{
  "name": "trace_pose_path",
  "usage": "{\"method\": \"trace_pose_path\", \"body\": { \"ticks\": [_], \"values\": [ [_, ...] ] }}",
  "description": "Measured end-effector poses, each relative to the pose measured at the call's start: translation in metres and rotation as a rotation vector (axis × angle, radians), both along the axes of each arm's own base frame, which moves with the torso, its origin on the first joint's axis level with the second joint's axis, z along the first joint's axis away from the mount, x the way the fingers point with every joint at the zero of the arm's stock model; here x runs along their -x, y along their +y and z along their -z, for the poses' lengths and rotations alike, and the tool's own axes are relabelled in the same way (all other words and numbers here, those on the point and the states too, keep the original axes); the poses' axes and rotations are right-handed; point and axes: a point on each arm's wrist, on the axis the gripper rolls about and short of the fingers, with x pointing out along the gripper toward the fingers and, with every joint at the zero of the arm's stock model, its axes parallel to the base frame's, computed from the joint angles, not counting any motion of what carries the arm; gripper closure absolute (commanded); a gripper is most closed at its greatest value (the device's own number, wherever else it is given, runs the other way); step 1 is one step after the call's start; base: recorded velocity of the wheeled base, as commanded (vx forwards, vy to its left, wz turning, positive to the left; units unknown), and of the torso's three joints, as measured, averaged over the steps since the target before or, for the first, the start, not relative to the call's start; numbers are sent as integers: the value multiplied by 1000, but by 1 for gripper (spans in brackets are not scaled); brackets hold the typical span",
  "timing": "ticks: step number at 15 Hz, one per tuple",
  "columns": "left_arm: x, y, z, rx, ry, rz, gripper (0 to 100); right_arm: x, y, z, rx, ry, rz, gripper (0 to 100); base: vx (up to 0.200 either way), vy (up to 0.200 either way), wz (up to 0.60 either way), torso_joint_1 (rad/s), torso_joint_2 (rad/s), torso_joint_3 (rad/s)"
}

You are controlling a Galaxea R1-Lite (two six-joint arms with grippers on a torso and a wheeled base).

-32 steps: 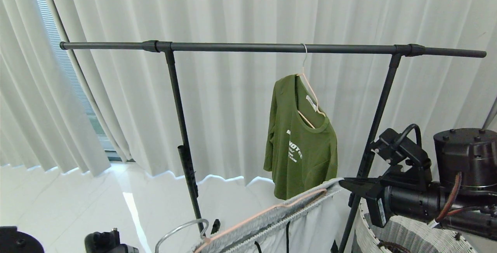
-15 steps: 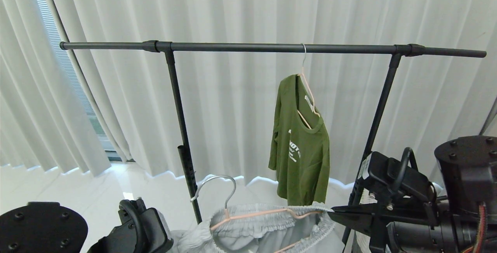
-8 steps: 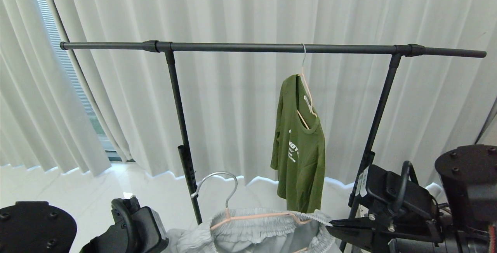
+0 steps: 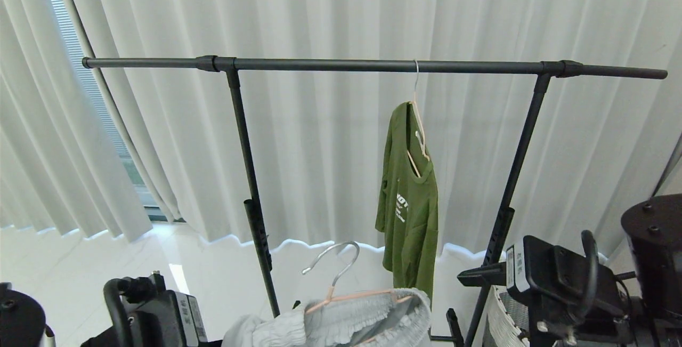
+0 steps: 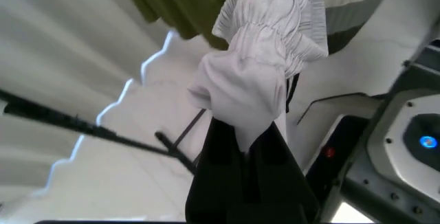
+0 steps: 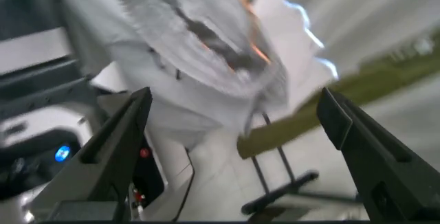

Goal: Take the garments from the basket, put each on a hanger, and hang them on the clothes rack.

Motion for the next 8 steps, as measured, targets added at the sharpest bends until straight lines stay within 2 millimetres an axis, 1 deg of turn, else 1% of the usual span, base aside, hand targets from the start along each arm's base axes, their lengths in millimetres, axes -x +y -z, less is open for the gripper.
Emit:
{"method": "trace_pose_path", "body": {
  "ticks": [4,8],
  "values": [
    [11,-3,-5,55,2,133,100,-5,12,0,4,-12,-127,0,0,0,0,0,0,0],
    [18,-1,-10,89,-18,183,100,-10,27,7,11,19,-223,0,0,0,0,0,0,0]
  ]
}}
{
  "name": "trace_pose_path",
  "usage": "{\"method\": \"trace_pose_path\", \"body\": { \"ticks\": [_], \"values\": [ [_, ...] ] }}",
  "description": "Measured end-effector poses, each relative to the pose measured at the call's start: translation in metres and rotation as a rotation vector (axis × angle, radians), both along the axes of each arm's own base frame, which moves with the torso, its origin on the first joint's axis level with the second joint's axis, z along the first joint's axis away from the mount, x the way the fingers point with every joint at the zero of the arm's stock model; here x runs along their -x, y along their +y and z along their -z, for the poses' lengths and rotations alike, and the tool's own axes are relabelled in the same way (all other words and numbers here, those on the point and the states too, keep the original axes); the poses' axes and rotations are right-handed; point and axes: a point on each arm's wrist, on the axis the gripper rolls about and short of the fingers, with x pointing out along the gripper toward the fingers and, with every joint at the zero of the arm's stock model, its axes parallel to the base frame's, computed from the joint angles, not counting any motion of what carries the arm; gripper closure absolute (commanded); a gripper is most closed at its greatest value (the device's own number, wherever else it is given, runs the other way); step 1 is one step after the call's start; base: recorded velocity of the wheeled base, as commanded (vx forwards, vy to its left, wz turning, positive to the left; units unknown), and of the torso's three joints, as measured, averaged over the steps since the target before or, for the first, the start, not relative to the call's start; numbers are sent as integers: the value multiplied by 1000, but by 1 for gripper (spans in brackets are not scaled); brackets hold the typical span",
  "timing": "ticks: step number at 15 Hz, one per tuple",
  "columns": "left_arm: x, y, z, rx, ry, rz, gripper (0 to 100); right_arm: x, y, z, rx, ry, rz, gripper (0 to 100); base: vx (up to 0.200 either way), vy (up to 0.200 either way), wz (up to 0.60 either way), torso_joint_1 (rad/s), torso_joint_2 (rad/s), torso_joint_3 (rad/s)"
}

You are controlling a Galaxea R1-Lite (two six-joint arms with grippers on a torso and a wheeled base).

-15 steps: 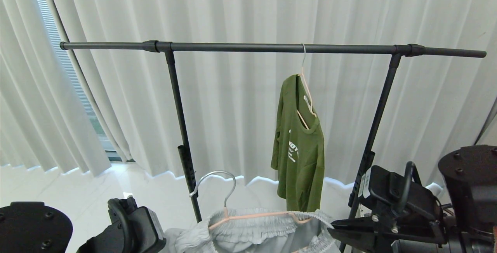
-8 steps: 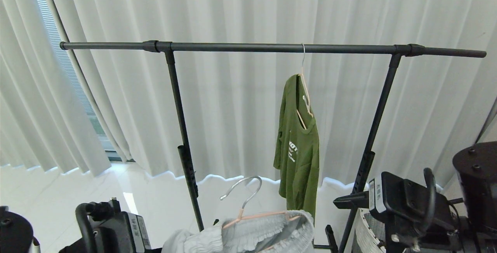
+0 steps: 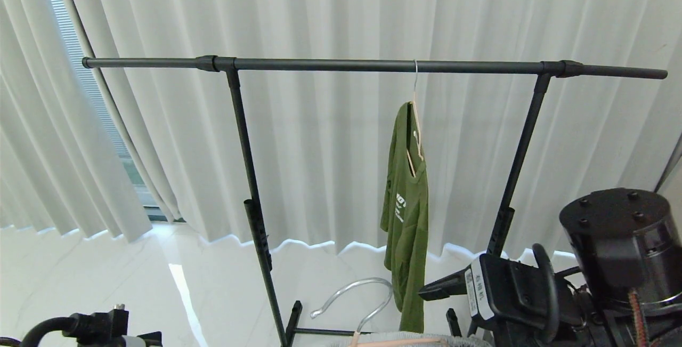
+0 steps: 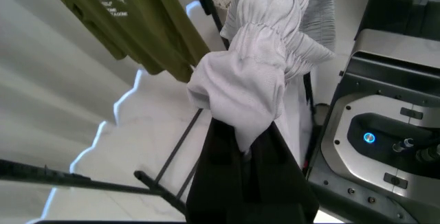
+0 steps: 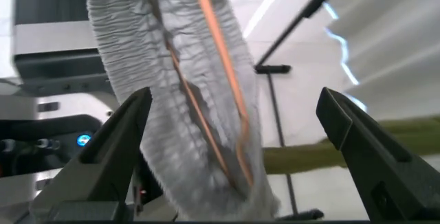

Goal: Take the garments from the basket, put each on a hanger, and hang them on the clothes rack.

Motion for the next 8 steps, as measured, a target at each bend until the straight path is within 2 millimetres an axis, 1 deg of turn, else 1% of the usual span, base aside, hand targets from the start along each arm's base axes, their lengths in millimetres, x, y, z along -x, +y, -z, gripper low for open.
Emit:
{"method": "trace_pose_path", "body": {
  "ticks": [3,8],
  "values": [
    [2,2,-3,11,-19,9,100,-1,11,8,4,26,-42,0,0,0,0,0,0,0],
    [4,4,-5,25,-29,13,100,-10,28,21,-13,32,-40,0,0,0,0,0,0,0]
  ]
}}
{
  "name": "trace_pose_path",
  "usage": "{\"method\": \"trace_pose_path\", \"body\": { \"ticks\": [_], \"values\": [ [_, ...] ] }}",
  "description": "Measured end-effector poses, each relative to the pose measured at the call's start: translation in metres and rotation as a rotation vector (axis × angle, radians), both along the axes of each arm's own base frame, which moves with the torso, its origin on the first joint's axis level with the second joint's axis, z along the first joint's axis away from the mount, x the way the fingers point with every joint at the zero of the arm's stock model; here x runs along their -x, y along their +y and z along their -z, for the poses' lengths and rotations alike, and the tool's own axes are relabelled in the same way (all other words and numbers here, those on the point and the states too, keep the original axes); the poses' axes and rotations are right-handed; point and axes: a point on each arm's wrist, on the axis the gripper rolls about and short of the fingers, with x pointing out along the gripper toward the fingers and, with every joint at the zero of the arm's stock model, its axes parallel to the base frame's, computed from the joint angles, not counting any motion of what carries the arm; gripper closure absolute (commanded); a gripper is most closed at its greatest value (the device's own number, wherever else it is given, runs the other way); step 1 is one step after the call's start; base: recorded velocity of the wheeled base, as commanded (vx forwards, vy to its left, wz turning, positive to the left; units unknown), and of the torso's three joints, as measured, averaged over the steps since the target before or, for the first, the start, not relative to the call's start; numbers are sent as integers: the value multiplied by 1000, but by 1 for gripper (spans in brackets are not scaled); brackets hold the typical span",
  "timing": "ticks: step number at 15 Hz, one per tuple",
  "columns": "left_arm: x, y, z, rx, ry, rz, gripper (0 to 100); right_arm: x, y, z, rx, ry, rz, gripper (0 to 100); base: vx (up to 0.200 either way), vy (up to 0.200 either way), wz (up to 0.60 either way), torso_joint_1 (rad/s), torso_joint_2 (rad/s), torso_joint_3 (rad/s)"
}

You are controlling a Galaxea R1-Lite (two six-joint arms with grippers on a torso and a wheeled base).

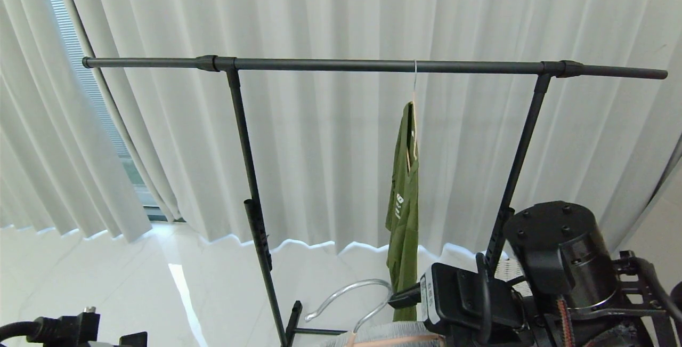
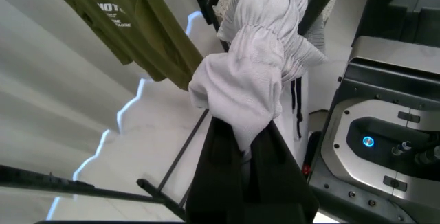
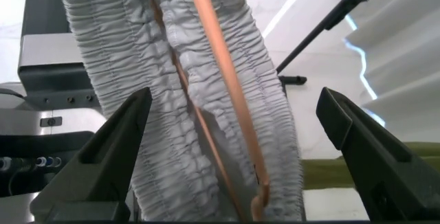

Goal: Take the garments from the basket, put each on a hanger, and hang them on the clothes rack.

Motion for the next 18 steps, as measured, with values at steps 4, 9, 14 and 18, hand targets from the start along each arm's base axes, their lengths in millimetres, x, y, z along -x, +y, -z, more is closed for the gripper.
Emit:
{"method": "trace_pose_path", "body": {
  "ticks": [4,9,14,18],
  "values": [
    [1,1,0,3,-2,0,100,-1,2,4,11,8,1,100,0,0,0,0,0,0],
    [1,1,0,2,-4,0,100,-2,1,4,11,6,6,100,0,0,0,0,0,0],
    [0,1,1,-11,-19,4,0,1,-4,-8,-18,-16,12,100,0,0,0,0,0,0],
    [2,6,8,-21,-6,-10,0,3,-15,-22,-43,-34,30,100,0,0,0,0,0,0]
  ]
}}
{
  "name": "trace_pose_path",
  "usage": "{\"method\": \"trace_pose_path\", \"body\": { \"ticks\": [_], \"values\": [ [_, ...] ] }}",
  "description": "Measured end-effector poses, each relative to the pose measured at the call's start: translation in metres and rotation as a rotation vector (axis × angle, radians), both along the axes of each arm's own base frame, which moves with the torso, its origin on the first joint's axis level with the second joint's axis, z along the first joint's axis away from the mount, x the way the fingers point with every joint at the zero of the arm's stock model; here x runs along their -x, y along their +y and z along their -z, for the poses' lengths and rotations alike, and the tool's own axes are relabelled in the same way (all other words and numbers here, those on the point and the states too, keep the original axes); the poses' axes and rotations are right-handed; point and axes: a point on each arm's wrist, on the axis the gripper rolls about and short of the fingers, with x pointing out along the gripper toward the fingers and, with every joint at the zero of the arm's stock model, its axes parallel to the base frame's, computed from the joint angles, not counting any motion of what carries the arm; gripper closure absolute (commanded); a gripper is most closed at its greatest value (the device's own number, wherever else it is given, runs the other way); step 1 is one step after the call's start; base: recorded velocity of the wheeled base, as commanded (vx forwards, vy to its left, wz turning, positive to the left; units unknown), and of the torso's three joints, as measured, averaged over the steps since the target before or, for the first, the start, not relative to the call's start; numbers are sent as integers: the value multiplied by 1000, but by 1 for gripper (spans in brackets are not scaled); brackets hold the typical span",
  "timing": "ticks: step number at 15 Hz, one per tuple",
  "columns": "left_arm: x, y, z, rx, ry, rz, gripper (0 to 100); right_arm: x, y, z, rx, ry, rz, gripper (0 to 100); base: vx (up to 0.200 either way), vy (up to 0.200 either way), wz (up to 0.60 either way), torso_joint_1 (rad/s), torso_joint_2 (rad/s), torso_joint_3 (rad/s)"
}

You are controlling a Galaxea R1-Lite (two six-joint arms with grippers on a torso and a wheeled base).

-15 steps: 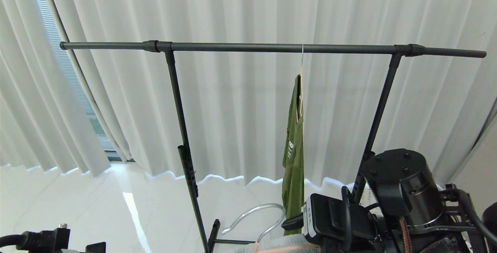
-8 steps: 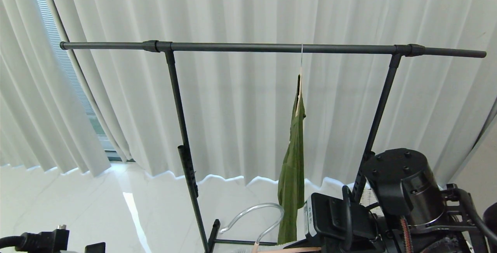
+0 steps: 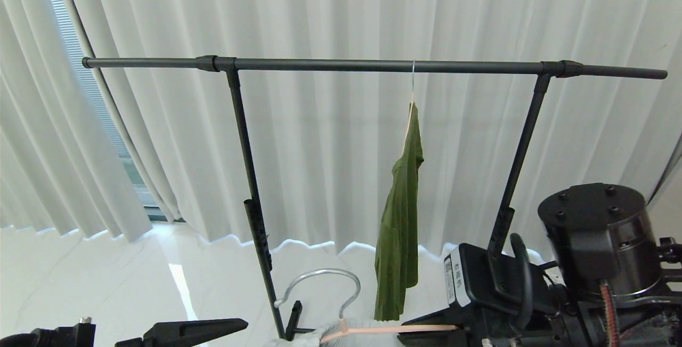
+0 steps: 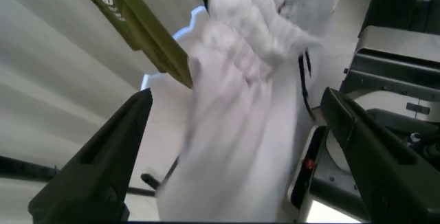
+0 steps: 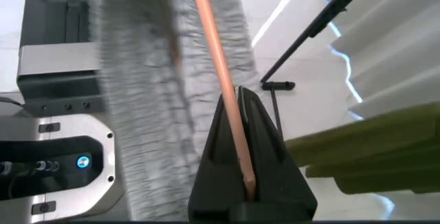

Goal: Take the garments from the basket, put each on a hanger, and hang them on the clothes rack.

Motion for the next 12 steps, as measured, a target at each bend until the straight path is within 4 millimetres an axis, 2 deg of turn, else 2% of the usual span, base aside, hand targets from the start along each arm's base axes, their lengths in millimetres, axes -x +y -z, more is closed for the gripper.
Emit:
{"method": "trace_pose_path", "body": {
  "ticks": [4,7,12],
  "values": [
    [-1,13,10,-9,11,-83,0,-6,-14,-16,-47,-38,54,100,0,0,0,0,0,0],
    [-10,27,18,-26,25,-243,0,-10,-28,-26,-64,-53,104,100,0,0,0,0,0,0],
    [-14,54,53,-111,132,-505,0,-7,-44,-48,-96,-75,138,100,0,0,0,0,0,0]
  ]
}}
